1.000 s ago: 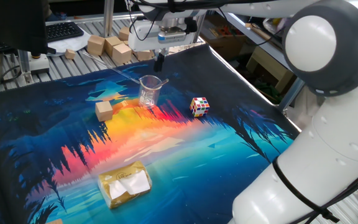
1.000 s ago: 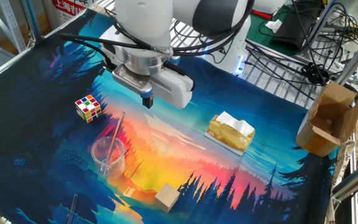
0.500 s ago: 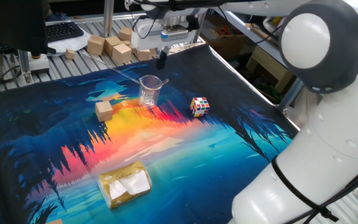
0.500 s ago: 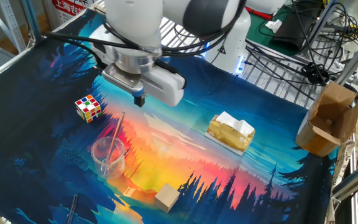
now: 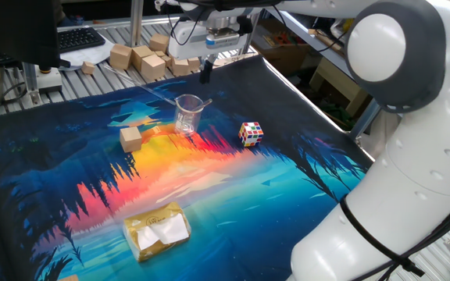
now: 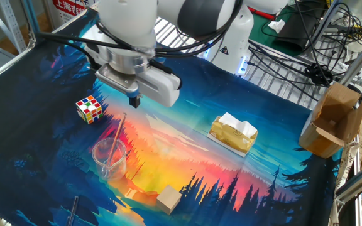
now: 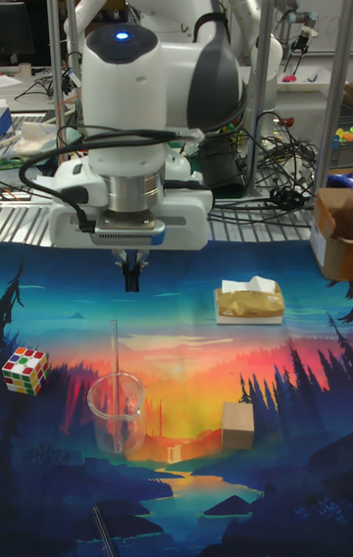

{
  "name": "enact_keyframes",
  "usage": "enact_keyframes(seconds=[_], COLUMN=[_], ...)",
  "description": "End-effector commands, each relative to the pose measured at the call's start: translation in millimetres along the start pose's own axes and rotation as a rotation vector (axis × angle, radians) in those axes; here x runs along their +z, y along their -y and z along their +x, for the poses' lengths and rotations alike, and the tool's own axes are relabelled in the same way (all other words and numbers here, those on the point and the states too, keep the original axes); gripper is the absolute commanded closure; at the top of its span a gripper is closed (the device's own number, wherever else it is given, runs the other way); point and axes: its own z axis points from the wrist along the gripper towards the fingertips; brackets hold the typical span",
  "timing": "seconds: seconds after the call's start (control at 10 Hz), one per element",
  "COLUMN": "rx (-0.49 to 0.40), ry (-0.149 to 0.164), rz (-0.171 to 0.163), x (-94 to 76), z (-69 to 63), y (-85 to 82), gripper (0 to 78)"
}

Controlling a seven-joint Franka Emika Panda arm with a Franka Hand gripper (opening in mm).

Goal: Shake the test tube

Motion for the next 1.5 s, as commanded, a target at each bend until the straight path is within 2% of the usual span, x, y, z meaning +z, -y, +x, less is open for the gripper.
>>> enact_keyframes(seconds=[0.1, 0.8, 1.5], rx=[0.005, 0.047, 0.079], ry=[0.0, -0.005, -0.012], rz=[-0.001, 0.001, -0.015], x=[-1.2, -1.3, -1.3], z=[-0.4, -0.8, -0.8], y=[0.4, 0.6, 0.6], gripper=[77.6, 77.6, 77.6])
